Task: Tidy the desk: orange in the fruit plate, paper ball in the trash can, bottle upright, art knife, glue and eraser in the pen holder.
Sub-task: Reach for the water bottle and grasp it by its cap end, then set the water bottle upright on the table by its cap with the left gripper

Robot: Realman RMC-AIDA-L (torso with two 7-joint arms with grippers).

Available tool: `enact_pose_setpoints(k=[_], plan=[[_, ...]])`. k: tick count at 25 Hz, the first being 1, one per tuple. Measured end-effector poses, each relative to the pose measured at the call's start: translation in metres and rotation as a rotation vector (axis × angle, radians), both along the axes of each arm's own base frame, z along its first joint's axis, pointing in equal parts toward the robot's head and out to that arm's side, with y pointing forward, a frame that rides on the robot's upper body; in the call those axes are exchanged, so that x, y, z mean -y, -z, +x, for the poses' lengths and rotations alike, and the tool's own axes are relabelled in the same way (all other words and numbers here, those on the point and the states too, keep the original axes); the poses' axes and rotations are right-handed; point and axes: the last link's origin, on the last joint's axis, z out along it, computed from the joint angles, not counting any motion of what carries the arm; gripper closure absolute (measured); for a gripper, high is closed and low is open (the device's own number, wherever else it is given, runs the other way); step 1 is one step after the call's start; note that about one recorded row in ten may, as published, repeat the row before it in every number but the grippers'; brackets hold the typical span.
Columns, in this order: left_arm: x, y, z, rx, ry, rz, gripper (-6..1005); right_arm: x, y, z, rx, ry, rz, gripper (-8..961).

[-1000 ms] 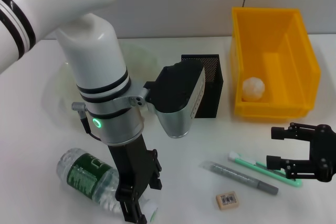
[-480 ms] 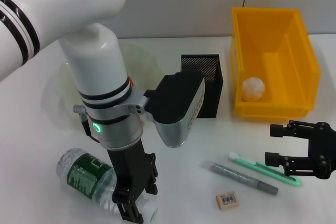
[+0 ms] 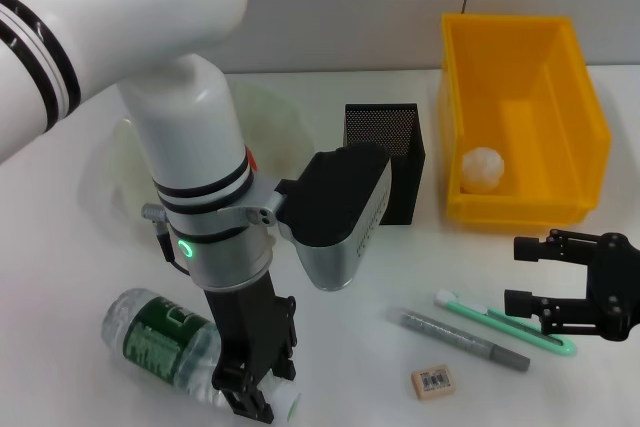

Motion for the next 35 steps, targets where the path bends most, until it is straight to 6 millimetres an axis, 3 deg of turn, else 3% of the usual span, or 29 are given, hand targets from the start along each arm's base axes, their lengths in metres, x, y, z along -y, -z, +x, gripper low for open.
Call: enact_pose_setpoints(k=[31,35], plan=[[-0.0017,0.0065,-0.0072,-0.008,0.028,0.021,545,-0.0010,-0.0001,-0.0013,-0.011,0.002,0.010,170],[-0.0056,0.0028,-0.0009,0.036,0.008,0.043,549,-0.0009,-0.0007,-0.0016,-0.011,-0.001,0.009,170]])
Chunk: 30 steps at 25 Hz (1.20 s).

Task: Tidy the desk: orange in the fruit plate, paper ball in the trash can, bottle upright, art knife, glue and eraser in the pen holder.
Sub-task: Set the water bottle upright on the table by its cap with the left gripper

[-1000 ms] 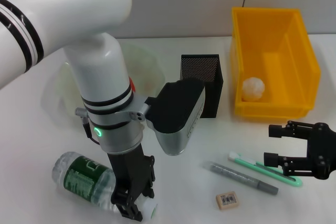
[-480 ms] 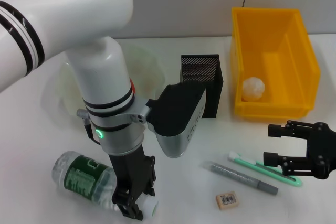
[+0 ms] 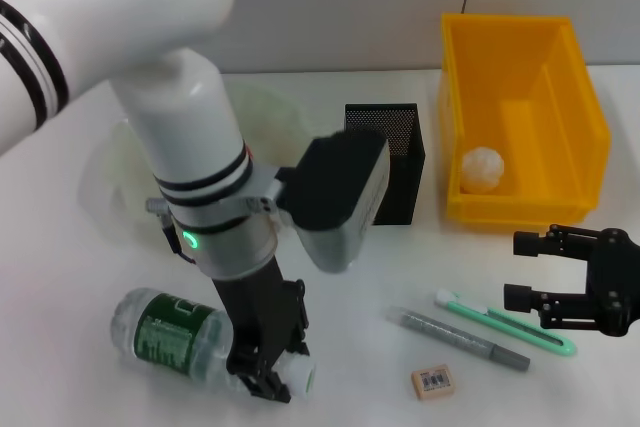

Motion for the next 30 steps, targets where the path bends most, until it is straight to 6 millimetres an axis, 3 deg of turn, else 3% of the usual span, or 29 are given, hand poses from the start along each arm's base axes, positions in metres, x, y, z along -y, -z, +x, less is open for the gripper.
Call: enact_pose_setpoints(k=[12,14,30], plan=[[-0.013,-0.029,0.017,0.169,-0.116,0.051,546,-0.004,-0.005,-0.003,0.001,-0.013,0.011,170],[-0.019,-0.049,0.020,0.276,-0.164,0.107,545,-0.007,-0.007,-0.004,0.003,-0.015,0.010,170],[-0.030,-0.089,0.006,0.479,-0.303,0.253,537,-0.006,-0.015,-0.009,0.005,-0.053,-0.038,169]])
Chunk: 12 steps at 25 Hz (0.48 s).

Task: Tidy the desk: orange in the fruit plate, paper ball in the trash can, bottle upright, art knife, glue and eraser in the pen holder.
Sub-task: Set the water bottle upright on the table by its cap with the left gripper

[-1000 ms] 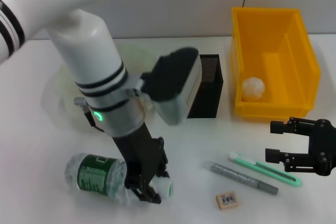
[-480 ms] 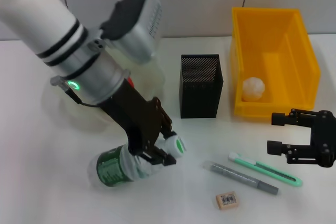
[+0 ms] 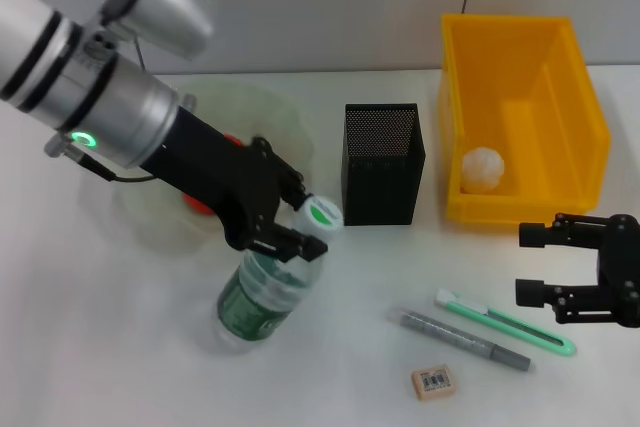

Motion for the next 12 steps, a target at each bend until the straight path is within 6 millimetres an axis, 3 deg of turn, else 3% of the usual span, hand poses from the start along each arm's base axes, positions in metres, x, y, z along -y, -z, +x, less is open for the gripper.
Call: enact_pose_setpoints(k=[5,6,12], plan=[[-0.001,-0.005,-0.004,0.026,-0.024,0.023,535,0.002,-0.003,0.001,0.004,-0.010,-0.011,169],[-0.005,-0.025,-0.021,0.118,-0.102,0.099,534,0.003,-0.003,0.001,0.009,-0.013,-0.016,169],[-0.005,-0.043,-0.037,0.191,-0.155,0.153,531,0.003,-0.003,0.002,0.025,-0.015,-0.024,170]])
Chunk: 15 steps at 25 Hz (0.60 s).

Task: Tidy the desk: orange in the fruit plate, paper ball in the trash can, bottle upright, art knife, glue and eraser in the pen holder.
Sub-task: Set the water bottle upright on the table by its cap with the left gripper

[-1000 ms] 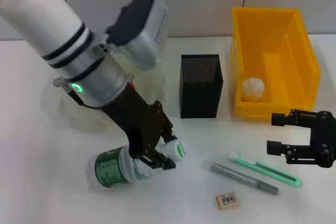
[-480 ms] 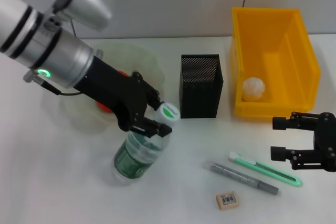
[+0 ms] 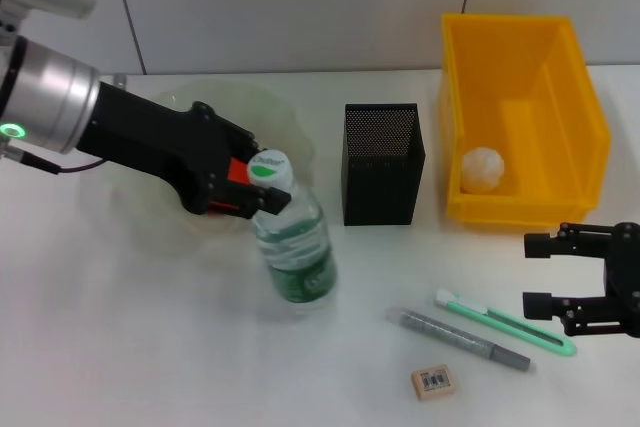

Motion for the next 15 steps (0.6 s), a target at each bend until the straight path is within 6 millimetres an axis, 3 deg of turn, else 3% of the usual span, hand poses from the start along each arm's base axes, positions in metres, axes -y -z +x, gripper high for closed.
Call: enact_pose_setpoints(k=[8,15], plan=[[0.002,-0.011,-0.011,0.033,-0.030,0.034,527,-0.001,0.001,0.001,0.021,-0.002,-0.007,170],[0.013,-0.033,-0.031,0.058,-0.057,0.091,524,-0.002,0.001,0.000,0.030,-0.008,-0.019,170]])
